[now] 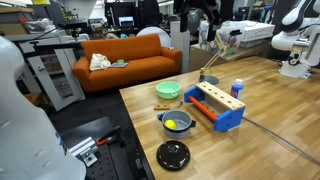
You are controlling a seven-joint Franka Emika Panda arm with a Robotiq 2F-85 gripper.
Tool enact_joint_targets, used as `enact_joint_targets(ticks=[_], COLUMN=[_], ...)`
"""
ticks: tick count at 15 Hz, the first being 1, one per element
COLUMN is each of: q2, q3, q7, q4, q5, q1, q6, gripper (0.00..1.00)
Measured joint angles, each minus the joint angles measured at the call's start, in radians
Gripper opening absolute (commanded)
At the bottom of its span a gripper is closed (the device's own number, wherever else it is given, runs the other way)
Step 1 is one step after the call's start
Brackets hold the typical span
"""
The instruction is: Turn on the light
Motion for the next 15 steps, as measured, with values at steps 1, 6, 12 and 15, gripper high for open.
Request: enact_joint_targets(ticks=[1,6,12,15], q2=[0.000,0.000,0.001,0.020], q3=[0.000,0.000,0.007,0.051], q7=[0.000,0.000,0.004,0.025], q4=[0.000,0.000,0.000,0.001], q5=[0.000,0.000,0.000,-0.004], q1=[0.000,0.000,-0.001,0.000], q6=[0.000,0.000,0.004,0.056], gripper=[1.00,1.00,1.00,1.00])
